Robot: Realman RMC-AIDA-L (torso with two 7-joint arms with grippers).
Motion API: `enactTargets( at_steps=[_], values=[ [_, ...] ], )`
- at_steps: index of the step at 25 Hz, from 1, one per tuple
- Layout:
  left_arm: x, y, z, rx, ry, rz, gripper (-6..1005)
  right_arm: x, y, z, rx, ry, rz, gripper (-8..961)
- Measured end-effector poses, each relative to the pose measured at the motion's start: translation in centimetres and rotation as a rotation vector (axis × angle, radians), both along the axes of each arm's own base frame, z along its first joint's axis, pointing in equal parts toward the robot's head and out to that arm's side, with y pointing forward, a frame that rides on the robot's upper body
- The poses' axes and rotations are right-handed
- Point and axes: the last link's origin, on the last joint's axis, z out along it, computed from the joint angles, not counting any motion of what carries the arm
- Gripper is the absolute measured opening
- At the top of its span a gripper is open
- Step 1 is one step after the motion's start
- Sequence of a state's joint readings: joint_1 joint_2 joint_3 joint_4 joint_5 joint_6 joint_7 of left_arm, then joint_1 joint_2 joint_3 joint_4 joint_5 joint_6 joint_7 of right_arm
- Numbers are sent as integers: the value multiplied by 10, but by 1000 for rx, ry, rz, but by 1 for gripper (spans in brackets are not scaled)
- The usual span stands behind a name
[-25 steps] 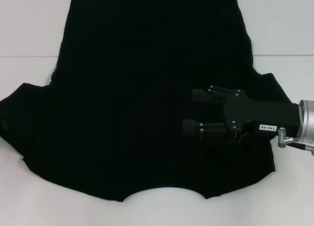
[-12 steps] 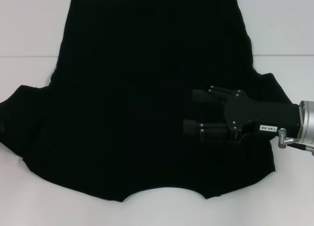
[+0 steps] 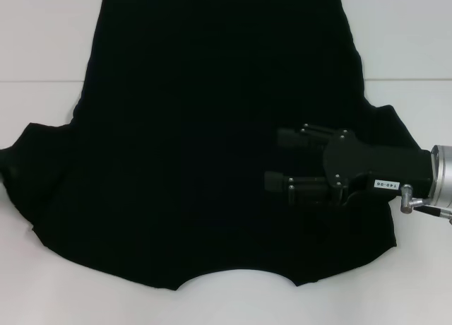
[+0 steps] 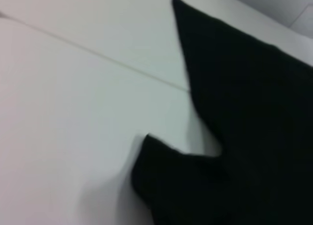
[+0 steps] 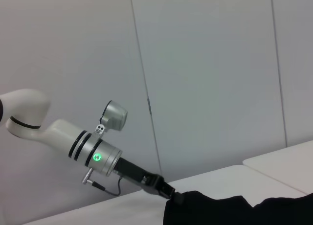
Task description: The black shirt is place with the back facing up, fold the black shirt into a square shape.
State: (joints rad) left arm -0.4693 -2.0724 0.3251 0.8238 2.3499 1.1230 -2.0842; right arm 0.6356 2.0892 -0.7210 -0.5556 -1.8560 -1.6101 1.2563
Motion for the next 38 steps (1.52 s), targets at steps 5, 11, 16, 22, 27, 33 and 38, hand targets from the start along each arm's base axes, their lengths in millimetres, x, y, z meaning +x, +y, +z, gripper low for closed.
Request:
enactTargets(
  at_steps=[5,11,16,22,27,33,38],
  values=[
    [20,20,-8,-3,-30,-67,81,1,0,0,0,0,-3,924],
    [55,39,-34,-74,-64,-188,88,1,0,0,1,-1,-4,924],
    [86,43,-61,-169,-68,-315,94,2,-1,0,1,-1,-6,924],
    [97,37,-84,-242,-51,-392,101,2,-1,0,-1,0,-8,924],
    [103,32,-88,-273,-98,-423,107,3,-1,0,1,-1,-9,925],
    [119,28,-89,-296,-179,-490,296,7,5,11,27,15,-51,925],
    [148,6,-89,-315,-339,-731,410,22,20,34,30,9,-215,925]
  ],
)
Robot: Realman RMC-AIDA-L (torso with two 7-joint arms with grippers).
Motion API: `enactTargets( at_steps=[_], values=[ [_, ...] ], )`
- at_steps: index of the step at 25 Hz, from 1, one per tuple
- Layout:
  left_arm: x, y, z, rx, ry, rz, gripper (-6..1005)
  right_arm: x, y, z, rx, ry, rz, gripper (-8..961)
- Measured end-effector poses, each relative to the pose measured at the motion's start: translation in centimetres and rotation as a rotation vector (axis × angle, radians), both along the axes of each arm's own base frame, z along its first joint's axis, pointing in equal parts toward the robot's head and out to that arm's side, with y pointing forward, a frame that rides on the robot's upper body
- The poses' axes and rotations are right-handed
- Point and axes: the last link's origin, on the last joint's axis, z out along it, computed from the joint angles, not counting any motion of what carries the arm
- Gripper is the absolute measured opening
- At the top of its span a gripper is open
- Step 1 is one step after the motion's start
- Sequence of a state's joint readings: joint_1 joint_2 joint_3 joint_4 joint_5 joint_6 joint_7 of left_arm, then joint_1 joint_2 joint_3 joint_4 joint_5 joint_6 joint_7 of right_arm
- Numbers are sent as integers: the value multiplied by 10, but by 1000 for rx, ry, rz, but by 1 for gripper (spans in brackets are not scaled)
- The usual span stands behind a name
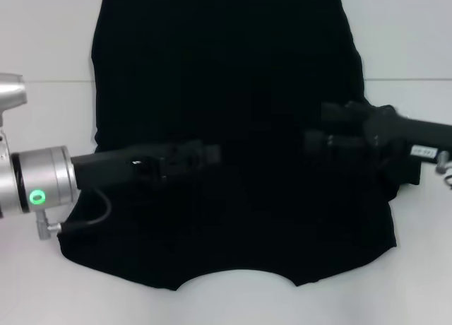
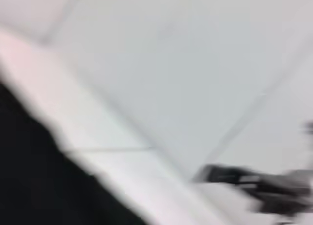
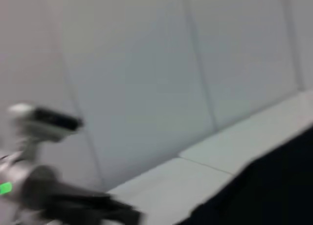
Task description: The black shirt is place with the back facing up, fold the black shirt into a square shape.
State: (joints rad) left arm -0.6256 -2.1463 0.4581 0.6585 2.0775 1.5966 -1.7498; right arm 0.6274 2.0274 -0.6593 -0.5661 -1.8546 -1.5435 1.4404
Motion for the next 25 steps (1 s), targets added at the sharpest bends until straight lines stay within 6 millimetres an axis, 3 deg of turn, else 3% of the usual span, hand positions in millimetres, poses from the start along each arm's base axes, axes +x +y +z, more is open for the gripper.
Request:
enactTargets(
  at_steps=[6,11,17,25],
  values=[
    [14,-27,-17,30,-103,-250,546,25,20,30,-40,-6,-302,925],
    [17,-39,-33,19,-49,-376,784,49,29,46,-77,-63,-544,925],
    [18,-50,-47,-28,37,-525,948,64,33,55,-100,-125,-721,925],
    [16,-56,-56,-79,129,-657,949,86,33,63,-88,-185,-912,925]
  ],
)
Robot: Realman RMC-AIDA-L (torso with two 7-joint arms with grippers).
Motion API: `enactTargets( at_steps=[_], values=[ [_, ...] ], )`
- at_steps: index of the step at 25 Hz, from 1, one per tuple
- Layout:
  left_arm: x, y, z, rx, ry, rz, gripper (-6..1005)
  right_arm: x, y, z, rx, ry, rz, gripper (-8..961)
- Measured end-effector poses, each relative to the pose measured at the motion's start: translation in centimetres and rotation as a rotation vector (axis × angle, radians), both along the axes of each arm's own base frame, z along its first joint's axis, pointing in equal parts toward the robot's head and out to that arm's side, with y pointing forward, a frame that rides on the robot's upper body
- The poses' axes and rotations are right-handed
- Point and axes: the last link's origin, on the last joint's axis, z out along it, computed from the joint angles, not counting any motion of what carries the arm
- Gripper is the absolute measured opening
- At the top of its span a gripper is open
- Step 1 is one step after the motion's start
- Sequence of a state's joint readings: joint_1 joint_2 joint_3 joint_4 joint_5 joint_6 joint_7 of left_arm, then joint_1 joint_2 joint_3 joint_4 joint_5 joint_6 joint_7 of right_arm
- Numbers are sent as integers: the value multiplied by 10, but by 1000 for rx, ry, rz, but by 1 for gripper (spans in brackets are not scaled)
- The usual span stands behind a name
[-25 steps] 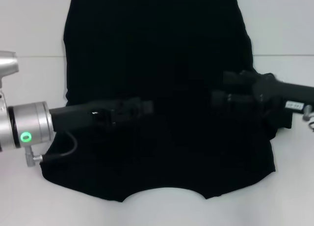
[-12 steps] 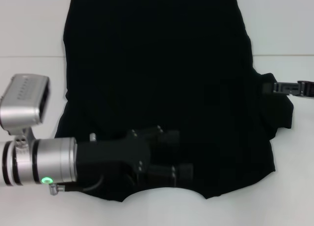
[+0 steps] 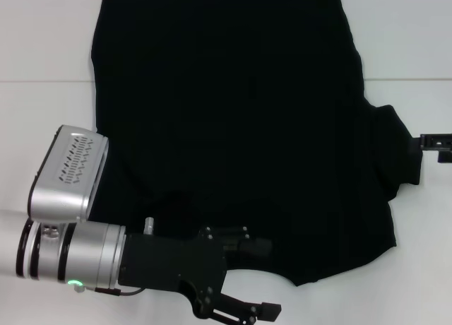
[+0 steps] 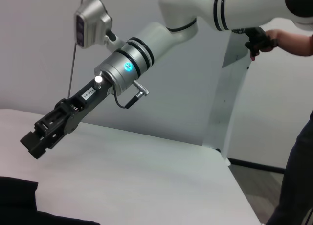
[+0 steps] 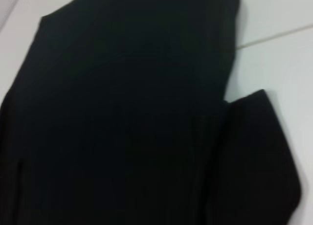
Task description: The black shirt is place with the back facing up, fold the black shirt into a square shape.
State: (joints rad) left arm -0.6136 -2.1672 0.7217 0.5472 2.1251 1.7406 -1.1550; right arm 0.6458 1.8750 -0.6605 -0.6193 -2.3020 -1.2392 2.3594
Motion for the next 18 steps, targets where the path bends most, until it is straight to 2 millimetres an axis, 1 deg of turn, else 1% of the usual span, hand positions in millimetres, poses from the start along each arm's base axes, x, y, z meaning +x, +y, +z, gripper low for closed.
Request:
enactTargets(
  at_steps=[4,7,18],
  values=[
    [-1,-1,-1,21,2,-26,948,6,-1,1,0,-14,-46,924],
    [-1,0,-1,26,1,-27,948,11,-1,-2,-2,-33,-81,918],
    [-4,2,1,46,9,-17,949,6,8,-32,-11,-60,-83,912]
  ],
)
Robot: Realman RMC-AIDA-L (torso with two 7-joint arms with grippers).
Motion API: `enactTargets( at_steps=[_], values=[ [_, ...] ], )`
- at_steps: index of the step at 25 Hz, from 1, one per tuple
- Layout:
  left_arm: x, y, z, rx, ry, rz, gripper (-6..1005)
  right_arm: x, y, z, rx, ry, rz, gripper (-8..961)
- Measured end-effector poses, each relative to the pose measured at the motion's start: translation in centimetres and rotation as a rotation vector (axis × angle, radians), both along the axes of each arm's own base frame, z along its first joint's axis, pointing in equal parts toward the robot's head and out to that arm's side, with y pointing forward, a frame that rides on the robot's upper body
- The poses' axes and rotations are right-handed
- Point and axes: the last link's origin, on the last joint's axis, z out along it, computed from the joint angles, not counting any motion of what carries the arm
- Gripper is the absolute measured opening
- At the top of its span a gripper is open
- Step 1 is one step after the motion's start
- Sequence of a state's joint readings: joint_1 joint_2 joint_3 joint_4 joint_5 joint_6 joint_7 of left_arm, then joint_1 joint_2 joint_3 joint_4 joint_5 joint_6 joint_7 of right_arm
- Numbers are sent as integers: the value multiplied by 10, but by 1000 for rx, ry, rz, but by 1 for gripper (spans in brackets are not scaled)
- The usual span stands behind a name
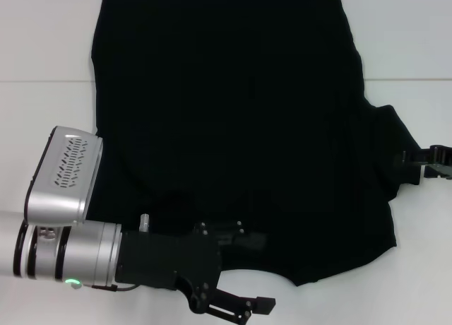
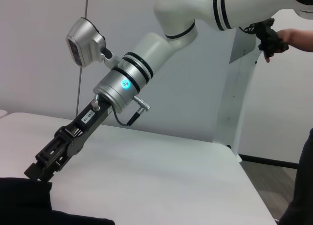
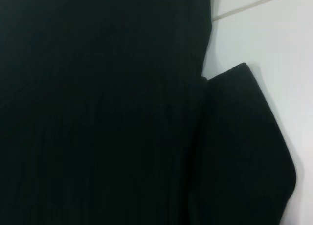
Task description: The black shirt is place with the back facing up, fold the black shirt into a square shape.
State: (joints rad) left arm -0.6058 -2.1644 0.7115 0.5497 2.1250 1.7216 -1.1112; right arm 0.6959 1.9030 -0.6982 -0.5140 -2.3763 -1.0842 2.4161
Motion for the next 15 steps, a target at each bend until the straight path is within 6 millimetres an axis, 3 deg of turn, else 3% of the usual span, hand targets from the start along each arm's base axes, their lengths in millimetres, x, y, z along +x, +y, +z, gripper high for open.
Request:
enactTargets(
  at_steps=[9,15],
  values=[
    [-3,1,4,19,10,1,948,2,3,-16,39,-38,7,802],
    [-4,2,8,32,-3,13,949,3,2,-16,42,-40,12,611]
  ],
)
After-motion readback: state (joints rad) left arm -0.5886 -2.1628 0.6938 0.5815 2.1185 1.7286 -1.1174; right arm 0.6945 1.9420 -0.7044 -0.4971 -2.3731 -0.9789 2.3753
